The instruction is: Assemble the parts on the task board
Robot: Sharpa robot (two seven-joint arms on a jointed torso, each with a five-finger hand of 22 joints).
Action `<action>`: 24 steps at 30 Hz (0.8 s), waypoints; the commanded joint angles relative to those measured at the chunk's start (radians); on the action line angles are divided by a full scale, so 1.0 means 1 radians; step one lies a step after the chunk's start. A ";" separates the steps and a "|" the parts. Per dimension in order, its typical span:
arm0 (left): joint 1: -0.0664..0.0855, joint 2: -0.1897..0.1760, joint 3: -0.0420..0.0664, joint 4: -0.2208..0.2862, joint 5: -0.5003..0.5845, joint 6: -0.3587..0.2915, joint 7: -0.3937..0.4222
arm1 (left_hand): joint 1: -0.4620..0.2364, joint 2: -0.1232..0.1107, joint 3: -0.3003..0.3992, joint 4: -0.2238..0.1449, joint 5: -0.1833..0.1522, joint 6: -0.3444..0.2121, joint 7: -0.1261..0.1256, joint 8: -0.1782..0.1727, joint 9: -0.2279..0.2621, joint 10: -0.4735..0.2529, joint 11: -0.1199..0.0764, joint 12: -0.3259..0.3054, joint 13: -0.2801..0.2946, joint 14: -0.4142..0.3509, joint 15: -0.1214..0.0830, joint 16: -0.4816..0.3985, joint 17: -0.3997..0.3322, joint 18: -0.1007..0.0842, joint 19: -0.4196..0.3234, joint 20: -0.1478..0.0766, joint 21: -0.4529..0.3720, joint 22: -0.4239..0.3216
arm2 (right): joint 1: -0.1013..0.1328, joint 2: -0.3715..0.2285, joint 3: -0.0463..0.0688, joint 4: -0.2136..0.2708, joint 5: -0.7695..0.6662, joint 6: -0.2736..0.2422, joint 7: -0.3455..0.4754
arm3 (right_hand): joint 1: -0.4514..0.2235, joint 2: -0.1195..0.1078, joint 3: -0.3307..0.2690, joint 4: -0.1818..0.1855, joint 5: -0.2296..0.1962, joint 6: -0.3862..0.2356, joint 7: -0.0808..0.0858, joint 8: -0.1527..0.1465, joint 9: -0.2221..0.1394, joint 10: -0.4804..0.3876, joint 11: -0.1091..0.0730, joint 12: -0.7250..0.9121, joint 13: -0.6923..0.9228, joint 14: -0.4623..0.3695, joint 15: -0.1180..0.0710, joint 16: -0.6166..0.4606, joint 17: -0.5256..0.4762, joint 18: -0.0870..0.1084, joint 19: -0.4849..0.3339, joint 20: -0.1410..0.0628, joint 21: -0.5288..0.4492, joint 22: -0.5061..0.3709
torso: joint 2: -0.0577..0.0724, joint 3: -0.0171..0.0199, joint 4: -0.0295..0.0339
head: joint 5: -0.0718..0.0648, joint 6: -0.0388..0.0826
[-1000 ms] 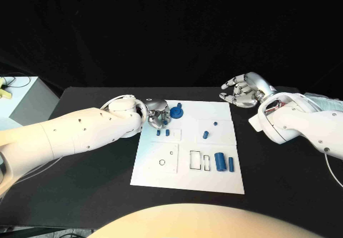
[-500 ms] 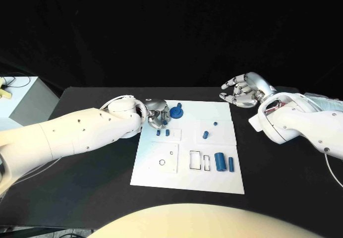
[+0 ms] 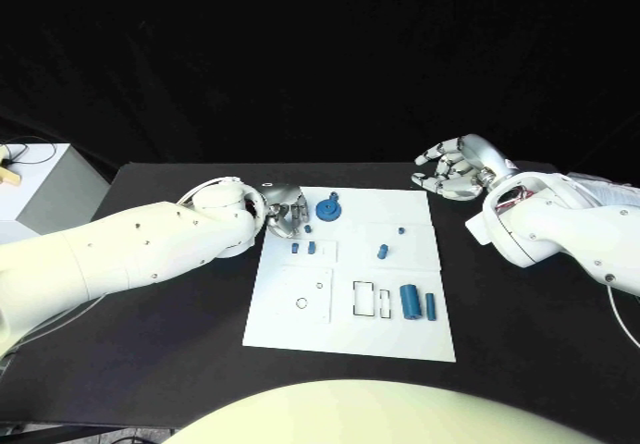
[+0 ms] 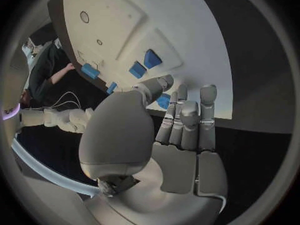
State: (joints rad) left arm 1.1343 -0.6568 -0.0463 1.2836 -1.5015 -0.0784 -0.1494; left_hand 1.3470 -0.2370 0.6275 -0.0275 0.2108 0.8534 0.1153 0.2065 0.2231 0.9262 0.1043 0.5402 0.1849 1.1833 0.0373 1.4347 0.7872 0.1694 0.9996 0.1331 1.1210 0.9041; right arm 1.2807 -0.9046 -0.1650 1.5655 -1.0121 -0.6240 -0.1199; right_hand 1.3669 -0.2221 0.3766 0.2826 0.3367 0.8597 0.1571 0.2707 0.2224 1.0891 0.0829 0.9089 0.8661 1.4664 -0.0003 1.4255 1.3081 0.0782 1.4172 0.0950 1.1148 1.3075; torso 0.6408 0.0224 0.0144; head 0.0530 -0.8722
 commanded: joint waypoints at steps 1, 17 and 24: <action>0.000 -0.005 0.003 -0.002 -0.004 -0.018 -0.012 | 0.004 -0.009 -0.005 0.002 0.000 -0.009 -0.001 -0.004 -0.003 -0.026 0.009 -0.003 -0.003 -0.026 0.007 -0.012 -0.037 -0.001 -0.008 0.007 -0.008 -0.007 | -0.001 -0.001 0.000 -0.010 -0.011 0.023 0.020 | 0.006 -0.016 0.021 -0.001 -0.003 0.002 0.002 0.010 0.001 -0.064 -0.012 -0.108 -0.102 0.024 -0.006 -0.027 0.012 0.021 -0.022 0.001 -0.071 0.000 | -0.001 -0.0004 0.0004 | -0.003 0.002; 0.002 -0.098 0.024 0.031 0.729 -0.170 0.293 | 0.003 0.007 0.019 0.019 0.002 0.065 0.064 0.058 0.003 -0.001 0.010 0.047 -0.011 -0.168 0.009 -0.132 -0.334 0.015 -0.081 0.010 -0.070 -0.077 | -0.018 -0.002 -0.004 -0.059 -0.279 0.186 0.081 | 0.091 -0.061 0.131 -0.108 -0.114 0.075 -0.006 0.023 0.013 -0.026 -0.003 -0.565 -0.544 0.015 0.000 -0.059 -0.031 0.021 -0.008 0.002 -0.099 -0.003 | 0.000 0.0015 -0.0004 | -0.052 0.046; 0.002 -0.159 0.025 0.077 1.076 -0.100 0.481 | -0.020 0.014 -0.043 0.046 0.001 0.047 0.064 0.080 0.004 -0.040 0.014 0.075 -0.010 -0.227 0.016 -0.193 -0.366 0.015 -0.111 0.018 -0.156 -0.129 | -0.049 0.008 -0.008 -0.066 -0.466 0.219 0.012 | 0.088 -0.059 0.143 -0.122 -0.108 0.088 -0.005 0.022 0.015 -0.017 0.000 -0.609 -0.592 0.021 0.004 -0.052 -0.025 0.017 0.001 -0.001 -0.073 0.014 | 0.001 0.0003 0.0007 | -0.088 0.061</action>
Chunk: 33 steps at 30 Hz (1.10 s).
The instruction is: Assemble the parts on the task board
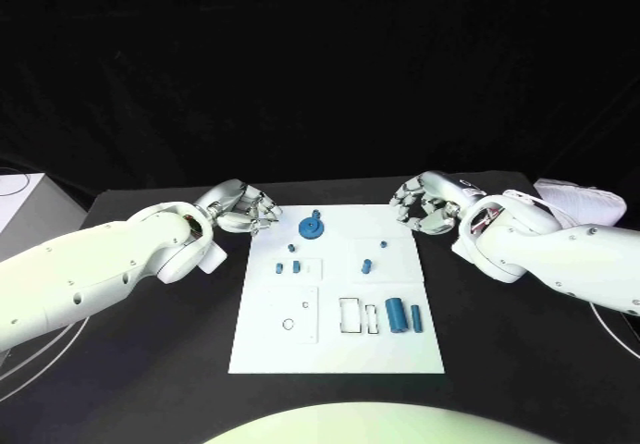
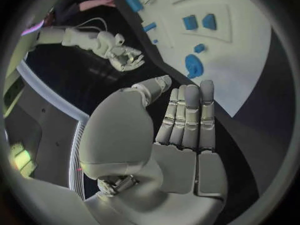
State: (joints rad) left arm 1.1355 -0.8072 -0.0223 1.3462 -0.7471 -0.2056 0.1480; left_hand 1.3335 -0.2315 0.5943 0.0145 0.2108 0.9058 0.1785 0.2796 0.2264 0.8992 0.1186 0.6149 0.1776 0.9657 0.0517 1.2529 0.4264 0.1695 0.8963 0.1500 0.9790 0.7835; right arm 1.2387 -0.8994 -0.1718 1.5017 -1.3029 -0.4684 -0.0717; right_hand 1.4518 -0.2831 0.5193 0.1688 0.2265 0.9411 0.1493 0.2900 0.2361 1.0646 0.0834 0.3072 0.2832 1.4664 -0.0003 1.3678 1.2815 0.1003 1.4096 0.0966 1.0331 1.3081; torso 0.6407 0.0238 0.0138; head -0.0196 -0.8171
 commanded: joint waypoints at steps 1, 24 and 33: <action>0.000 -0.014 0.001 0.021 0.347 0.028 0.209 | -0.009 0.007 -0.021 0.007 0.001 -0.009 0.000 0.011 0.001 -0.027 0.002 -0.007 -0.008 -0.017 0.004 -0.020 -0.010 0.015 -0.011 0.003 -0.028 -0.018 | -0.012 0.005 -0.001 -0.004 -0.192 0.066 -0.050 | 0.006 0.003 0.006 -0.013 0.001 0.007 0.004 0.001 0.001 0.011 0.001 -0.015 -0.018 0.023 0.004 0.007 0.002 -0.007 0.012 -0.003 0.016 0.017 | 0.001 -0.0010 0.0016 | -0.019 0.007; -0.004 -0.077 0.001 0.123 0.476 0.054 0.327 | 0.015 0.025 -0.048 0.014 0.002 -0.019 0.002 0.032 -0.001 -0.022 0.009 -0.039 -0.049 -0.075 0.012 -0.099 -0.050 0.015 -0.030 0.011 -0.116 -0.072 | -0.075 0.073 -0.004 -0.022 -0.281 0.061 -0.134 | -0.042 0.009 0.012 -0.015 -0.044 0.018 0.016 -0.017 0.001 0.001 0.015 -0.079 -0.110 0.029 0.015 0.008 -0.006 -0.009 0.020 0.009 0.026 0.031 | 0.001 -0.0037 0.0020 | -0.030 0.002; -0.004 -0.078 0.001 0.126 0.481 0.051 0.319 | 0.015 0.027 -0.049 0.014 0.001 -0.018 0.003 0.032 -0.002 -0.024 0.009 -0.043 -0.051 -0.074 0.012 -0.101 -0.051 0.015 -0.028 0.011 -0.118 -0.073 | -0.094 0.100 -0.004 -0.035 -0.283 0.083 -0.138 | -0.028 0.022 0.043 -0.029 -0.022 0.049 0.005 -0.005 0.007 0.032 0.006 -0.070 -0.125 0.031 0.009 0.012 -0.005 -0.010 0.024 0.006 0.038 0.039 | 0.001 -0.0021 0.0022 | -0.012 -0.004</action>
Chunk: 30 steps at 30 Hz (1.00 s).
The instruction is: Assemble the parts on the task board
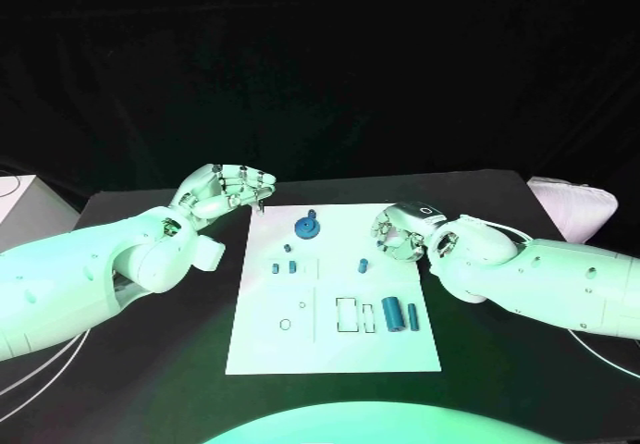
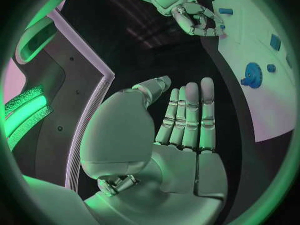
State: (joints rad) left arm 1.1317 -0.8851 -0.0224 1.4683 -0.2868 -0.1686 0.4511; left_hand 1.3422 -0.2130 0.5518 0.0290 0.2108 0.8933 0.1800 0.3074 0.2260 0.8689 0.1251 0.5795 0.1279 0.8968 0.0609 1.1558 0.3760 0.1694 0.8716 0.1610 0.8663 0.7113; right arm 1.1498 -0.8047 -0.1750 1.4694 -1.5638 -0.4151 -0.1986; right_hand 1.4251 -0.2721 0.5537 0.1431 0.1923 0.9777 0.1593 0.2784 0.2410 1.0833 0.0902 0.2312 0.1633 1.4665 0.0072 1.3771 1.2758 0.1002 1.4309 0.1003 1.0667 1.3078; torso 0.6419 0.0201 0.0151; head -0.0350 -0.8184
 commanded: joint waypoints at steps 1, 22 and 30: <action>0.000 0.000 0.001 0.004 0.021 0.014 0.016 | 0.007 0.008 -0.006 -0.001 0.001 -0.005 0.001 0.005 -0.001 0.007 0.003 -0.008 -0.001 -0.006 0.003 -0.004 -0.001 0.015 -0.004 0.000 -0.006 -0.001 | -0.006 0.007 -0.001 -0.005 -0.026 0.032 -0.016 | -0.002 0.012 0.010 -0.004 0.016 0.014 -0.006 0.007 0.003 0.015 -0.002 0.007 -0.006 0.031 0.001 0.003 0.001 -0.010 0.003 0.001 0.005 0.040 | -0.001 0.0013 0.0003 | 0.001 -0.005; 0.000 -0.002 0.001 0.005 0.022 0.013 0.002 | 0.007 0.008 -0.008 0.000 0.000 -0.006 0.003 0.005 -0.002 0.005 0.004 -0.011 -0.004 -0.005 0.004 -0.006 -0.002 0.014 -0.002 0.000 -0.008 -0.003 | -0.021 0.036 -0.001 -0.026 -0.073 0.082 -0.063 | 0.000 0.041 0.041 -0.029 0.005 0.067 -0.022 0.036 0.021 0.052 -0.016 0.011 -0.026 0.039 -0.013 0.021 0.020 -0.015 0.015 -0.008 0.039 0.060 | 0.000 0.0018 -0.0004 | 0.002 -0.017; 0.000 -0.003 0.001 0.006 0.022 0.011 -0.004 | 0.009 0.010 -0.008 -0.001 0.000 -0.008 0.004 0.004 -0.002 0.003 0.005 -0.014 -0.006 -0.003 0.004 -0.007 -0.003 0.015 0.000 0.000 -0.010 -0.004 | -0.029 0.049 -0.002 -0.031 -0.104 0.116 -0.099 | -0.008 0.052 0.052 -0.044 0.022 0.083 -0.029 0.047 0.031 0.075 -0.024 0.008 -0.036 0.041 -0.021 0.025 0.023 -0.017 0.020 -0.014 0.051 0.069 | 0.000 0.0016 -0.0003 | -0.001 -0.019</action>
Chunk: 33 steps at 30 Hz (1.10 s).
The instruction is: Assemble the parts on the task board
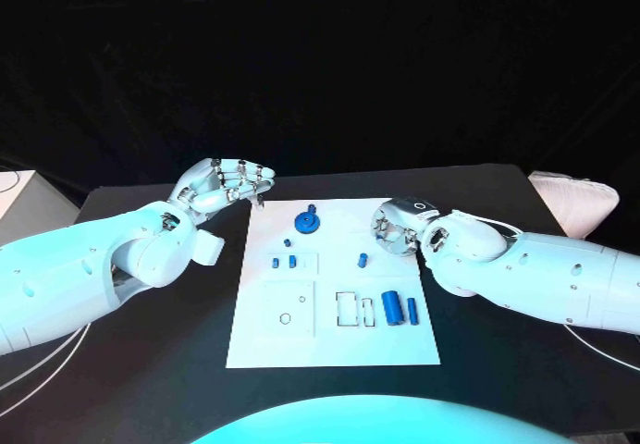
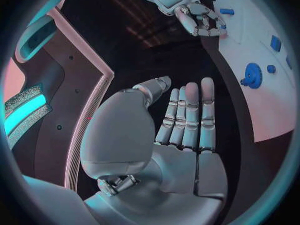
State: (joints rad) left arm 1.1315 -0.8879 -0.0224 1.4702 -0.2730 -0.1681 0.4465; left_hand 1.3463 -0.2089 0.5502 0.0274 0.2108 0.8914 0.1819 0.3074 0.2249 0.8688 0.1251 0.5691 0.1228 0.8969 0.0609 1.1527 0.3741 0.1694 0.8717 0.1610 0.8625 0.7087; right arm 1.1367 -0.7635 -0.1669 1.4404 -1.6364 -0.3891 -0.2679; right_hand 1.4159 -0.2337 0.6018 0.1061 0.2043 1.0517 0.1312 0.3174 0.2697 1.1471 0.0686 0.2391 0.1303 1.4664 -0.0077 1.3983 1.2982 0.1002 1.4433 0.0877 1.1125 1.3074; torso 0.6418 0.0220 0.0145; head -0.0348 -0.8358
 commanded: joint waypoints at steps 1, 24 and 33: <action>0.000 0.000 0.001 0.004 0.008 0.010 0.000 | 0.005 0.006 -0.006 0.001 0.000 -0.006 0.002 0.004 -0.001 0.004 0.005 -0.004 -0.001 -0.004 0.004 -0.004 -0.001 0.015 0.000 0.000 -0.006 -0.001 | -0.017 0.010 -0.010 -0.003 -0.035 0.094 -0.034 | 0.001 0.014 0.004 -0.007 0.011 0.010 -0.001 0.008 0.003 0.012 -0.003 0.000 -0.003 0.041 -0.007 0.004 0.001 -0.018 0.008 -0.002 0.006 0.069 | 0.000 -0.0001 0.0004 | -0.002 -0.002; 0.000 -0.002 0.001 0.007 0.008 0.009 -0.008 | 0.008 0.005 -0.008 -0.001 0.000 -0.009 0.003 0.004 -0.003 -0.001 0.006 -0.009 -0.005 -0.002 0.005 -0.007 -0.003 0.014 0.003 0.000 -0.008 -0.003 | -0.026 0.005 -0.011 0.018 -0.084 -0.033 -0.091 | -0.009 0.028 0.069 -0.076 0.032 0.037 -0.012 0.026 0.029 0.077 -0.017 -0.019 -0.026 0.045 -0.020 0.006 -0.001 -0.024 0.020 -0.016 0.046 0.095 | -0.001 0.0000 0.0000 | 0.000 -0.006; 0.000 -0.001 0.001 0.000 0.008 0.007 -0.006 | 0.008 0.005 -0.008 -0.001 0.000 -0.009 0.003 0.004 -0.003 -0.001 0.006 -0.009 -0.005 -0.002 0.005 -0.007 -0.003 0.014 0.003 0.000 -0.008 -0.003 | -0.022 -0.017 -0.007 0.042 -0.084 -0.115 -0.081 | -0.015 0.025 0.076 -0.082 0.033 0.040 -0.014 0.027 0.032 0.085 -0.018 -0.022 -0.027 0.045 -0.021 0.006 -0.002 -0.026 0.023 -0.017 0.055 0.100 | -0.001 0.0002 -0.0007 | 0.000 -0.004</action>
State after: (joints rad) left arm 1.1314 -0.8902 -0.0224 1.4702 -0.2719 -0.1686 0.4346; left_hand 1.3462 -0.2090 0.5491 0.0262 0.2108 0.8897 0.1836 0.3074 0.2240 0.8688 0.1251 0.5653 0.1184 0.8969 0.0608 1.1520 0.3721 0.1693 0.8718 0.1610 0.8585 0.7066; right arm 1.1147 -0.7768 -0.1741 1.4802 -1.7143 -0.4679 -0.3435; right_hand 1.4107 -0.2104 0.6596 0.0394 0.2343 1.0830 0.1174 0.3402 0.3012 1.1861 0.0902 0.2113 0.1014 1.4666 -0.0218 1.4020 1.2966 0.0844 1.4593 0.0717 1.1618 1.3080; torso 0.6408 0.0220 0.0140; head -0.0333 -0.8402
